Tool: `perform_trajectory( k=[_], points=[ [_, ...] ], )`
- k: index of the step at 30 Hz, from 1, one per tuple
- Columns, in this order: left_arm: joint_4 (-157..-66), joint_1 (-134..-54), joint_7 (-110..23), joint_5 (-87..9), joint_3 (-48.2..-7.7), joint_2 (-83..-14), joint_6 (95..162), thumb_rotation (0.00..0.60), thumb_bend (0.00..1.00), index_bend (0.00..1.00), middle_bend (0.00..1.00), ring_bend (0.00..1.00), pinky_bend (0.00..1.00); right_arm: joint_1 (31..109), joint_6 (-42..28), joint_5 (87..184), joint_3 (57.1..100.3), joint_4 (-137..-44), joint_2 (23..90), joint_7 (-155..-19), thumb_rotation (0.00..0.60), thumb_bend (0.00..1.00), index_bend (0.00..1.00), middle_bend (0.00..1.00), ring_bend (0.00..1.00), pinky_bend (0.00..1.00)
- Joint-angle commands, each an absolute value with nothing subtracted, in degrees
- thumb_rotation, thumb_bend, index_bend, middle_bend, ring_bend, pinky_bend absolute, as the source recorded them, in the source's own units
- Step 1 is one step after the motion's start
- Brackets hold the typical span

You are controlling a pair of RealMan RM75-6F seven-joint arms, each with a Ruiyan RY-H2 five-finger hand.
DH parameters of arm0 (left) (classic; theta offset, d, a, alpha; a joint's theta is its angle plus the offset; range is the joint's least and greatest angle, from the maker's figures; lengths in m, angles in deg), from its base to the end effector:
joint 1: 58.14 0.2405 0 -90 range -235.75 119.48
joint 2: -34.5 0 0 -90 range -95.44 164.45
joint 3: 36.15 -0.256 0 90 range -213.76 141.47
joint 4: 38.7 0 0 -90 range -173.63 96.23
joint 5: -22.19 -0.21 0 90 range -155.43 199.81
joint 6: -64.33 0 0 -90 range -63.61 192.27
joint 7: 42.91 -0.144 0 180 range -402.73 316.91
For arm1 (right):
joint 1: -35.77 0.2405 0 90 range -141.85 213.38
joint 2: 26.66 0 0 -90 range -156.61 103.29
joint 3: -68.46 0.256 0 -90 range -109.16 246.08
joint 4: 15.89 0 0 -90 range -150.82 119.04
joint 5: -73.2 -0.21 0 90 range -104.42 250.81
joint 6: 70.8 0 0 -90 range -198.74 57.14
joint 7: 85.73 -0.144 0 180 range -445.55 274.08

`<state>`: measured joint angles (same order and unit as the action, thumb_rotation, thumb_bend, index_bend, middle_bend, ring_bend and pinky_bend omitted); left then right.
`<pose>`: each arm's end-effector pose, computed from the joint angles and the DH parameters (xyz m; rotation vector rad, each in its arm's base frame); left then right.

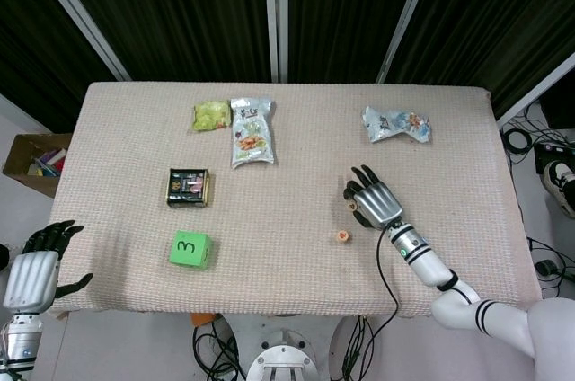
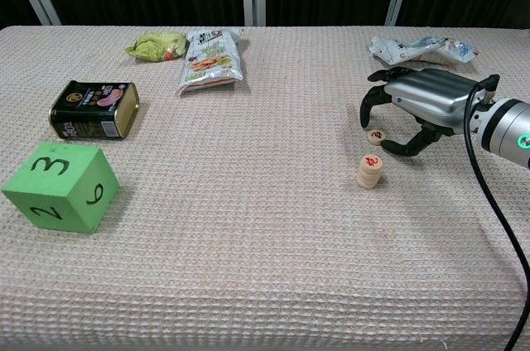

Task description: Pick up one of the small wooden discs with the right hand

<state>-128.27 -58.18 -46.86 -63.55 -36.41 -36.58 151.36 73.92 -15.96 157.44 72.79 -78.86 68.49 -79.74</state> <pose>-0.3244 0.1426 0.1213 -1.3478 -0.9752 -0.8288 -0.2116 -0.3393 -0.0404 2.0021 -0.7557 0.8483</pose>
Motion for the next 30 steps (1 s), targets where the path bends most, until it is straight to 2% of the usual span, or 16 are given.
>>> perform_trajectory(
  k=[1,18,22,26,30],
  points=[
    [-128.2,-58.2,-46.8,-63.6,-36.4,-36.6,151.3,0.6,0.11,0.23,0.15,0.12,0.17,73.9,-15.8,157.4,72.7,-78.6,68.7,-80.0,0.6,0.33,0.4,0.28,0.0,0.0],
    [-128.0,-57.9,-46.4,-63.6,-36.4,-36.4,151.6,0.6,0.11,0.23,0.15,0.12,0.17,74.0,-14.8,157.2,72.9,-80.3,67.5,-79.0,0.6,0.34,0.49,0.31,0.0,0.0],
    [-128.1,-57.9,-46.5,-63.7,-36.3,-36.3,151.6,0.6,0.11,0.23,0.15,0.12,0.17,73.5,-12.2,159.0,72.7,-86.4,63.4,-78.4,0.6,0.34,0.49,0.31,0.0,0.0],
    [-128.2,-58.0,-46.6,-63.8,-36.2,-36.3,151.8,0.6,0.11,0.23,0.15,0.12,0.17,72.9,-10.2,161.2,72.0,-96.3,57.1,-76.5,0.6,0.34,0.5,0.32,0.0,0.0],
    [-128.3,-58.0,-46.8,-63.9,-36.3,-36.3,151.6,0.6,0.11,0.23,0.15,0.12,0.17,72.7,-10.1,162.7,71.0,-103.0,52.7,-74.5,0.6,0.34,0.5,0.32,0.0,0.0]
  ],
)
